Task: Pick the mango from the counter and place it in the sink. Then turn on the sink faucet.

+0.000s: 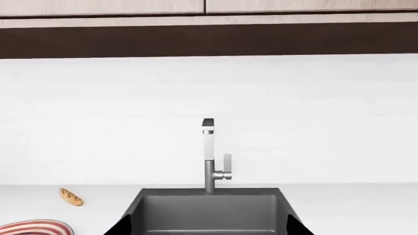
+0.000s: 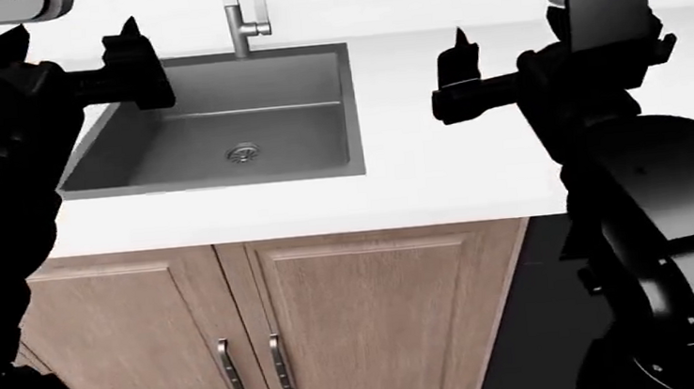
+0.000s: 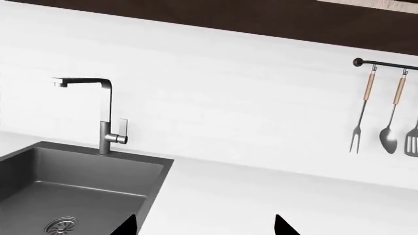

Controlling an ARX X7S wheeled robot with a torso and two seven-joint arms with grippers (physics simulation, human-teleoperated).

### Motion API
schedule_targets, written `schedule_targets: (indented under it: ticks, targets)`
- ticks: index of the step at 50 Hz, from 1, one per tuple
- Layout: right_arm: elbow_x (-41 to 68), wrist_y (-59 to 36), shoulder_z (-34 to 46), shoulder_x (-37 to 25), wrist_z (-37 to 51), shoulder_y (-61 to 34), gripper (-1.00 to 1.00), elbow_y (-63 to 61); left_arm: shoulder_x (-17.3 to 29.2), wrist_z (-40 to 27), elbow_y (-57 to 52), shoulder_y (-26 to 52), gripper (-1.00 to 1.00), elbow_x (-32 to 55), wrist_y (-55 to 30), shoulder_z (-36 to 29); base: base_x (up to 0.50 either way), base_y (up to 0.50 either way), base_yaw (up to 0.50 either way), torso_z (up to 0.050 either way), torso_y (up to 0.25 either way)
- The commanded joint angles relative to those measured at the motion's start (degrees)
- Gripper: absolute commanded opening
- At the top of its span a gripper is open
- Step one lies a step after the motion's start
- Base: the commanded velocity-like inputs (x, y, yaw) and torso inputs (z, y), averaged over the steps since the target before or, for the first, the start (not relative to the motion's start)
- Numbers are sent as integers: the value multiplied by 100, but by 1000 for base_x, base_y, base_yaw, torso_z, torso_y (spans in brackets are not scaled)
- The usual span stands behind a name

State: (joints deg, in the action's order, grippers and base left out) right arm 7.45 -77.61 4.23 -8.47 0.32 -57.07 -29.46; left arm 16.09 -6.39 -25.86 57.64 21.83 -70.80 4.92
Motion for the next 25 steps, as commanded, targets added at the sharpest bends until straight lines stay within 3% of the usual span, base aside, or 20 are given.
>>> schedule_targets:
  ticks: [1, 17, 21, 25]
  targets:
    - [46, 228, 31, -22, -52, -228, 100, 546, 66, 14, 788, 256, 100, -210, 499, -177, 0, 0, 0, 50, 0]
    - [97, 775, 126, -91, -183, -442, 100, 1457, 141, 15, 1412, 370, 100, -435, 929, -479, 0, 0, 0, 50, 0]
    - [144, 1049, 251, -25, -328, -683, 100, 2226, 207, 58, 1957, 578, 100, -667, 1261, -827, 0, 0, 0, 25, 0]
    - [166, 1473, 356, 62, -454, -852, 100, 3023, 181, 99, 3337, 923, 100, -1021, 2111, -1149, 19, 0, 0, 0, 0]
